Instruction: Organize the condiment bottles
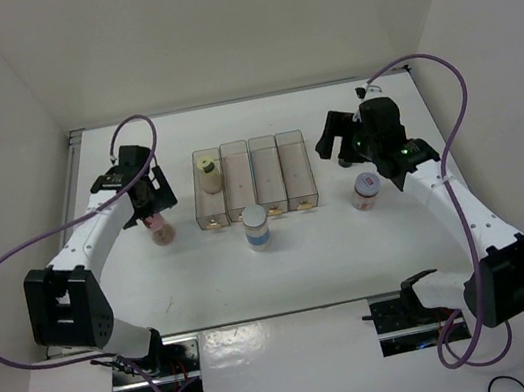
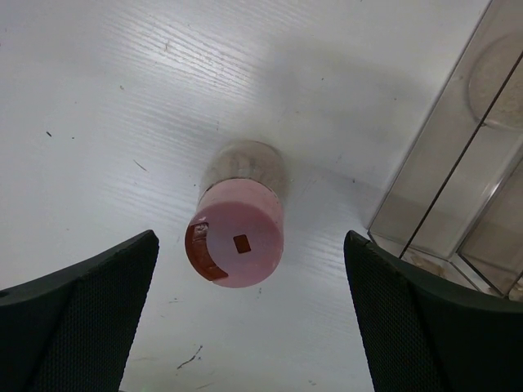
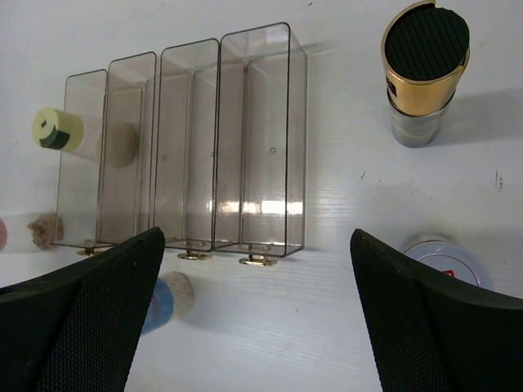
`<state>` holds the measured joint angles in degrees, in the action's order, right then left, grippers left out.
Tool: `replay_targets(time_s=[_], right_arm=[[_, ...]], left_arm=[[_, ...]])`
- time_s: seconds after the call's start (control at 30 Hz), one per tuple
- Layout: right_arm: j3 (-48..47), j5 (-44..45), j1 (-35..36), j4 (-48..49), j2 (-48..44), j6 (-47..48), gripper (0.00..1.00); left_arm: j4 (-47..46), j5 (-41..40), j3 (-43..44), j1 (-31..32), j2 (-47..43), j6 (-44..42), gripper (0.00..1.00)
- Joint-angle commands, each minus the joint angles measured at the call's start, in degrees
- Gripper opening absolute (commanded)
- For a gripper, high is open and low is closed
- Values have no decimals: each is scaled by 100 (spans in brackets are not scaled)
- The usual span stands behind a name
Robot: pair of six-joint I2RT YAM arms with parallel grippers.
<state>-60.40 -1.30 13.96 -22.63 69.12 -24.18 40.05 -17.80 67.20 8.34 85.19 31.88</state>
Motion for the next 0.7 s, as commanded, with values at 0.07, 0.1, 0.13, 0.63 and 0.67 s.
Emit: replay_targets(time_s=[0.07,0.1,0.13,0.63,0.67], right_arm=[[28,60,37,215,-136,-7,98],[28,112,37,215,-188,-7,98],[-24,112,37,215,-189,-7,98],[-24,112,37,215,-189,-7,98],[-24,112,37,215,-189,-7,98]], left_arm=[[-103,40,-180,-8,59,55,97],[-155,40,-181,-8,112,55,94],[-156,40,-233,-8,112,108,94],[-323,93,-295,-175,323,108,58],[-323,93,-295,-175,323,108,53]])
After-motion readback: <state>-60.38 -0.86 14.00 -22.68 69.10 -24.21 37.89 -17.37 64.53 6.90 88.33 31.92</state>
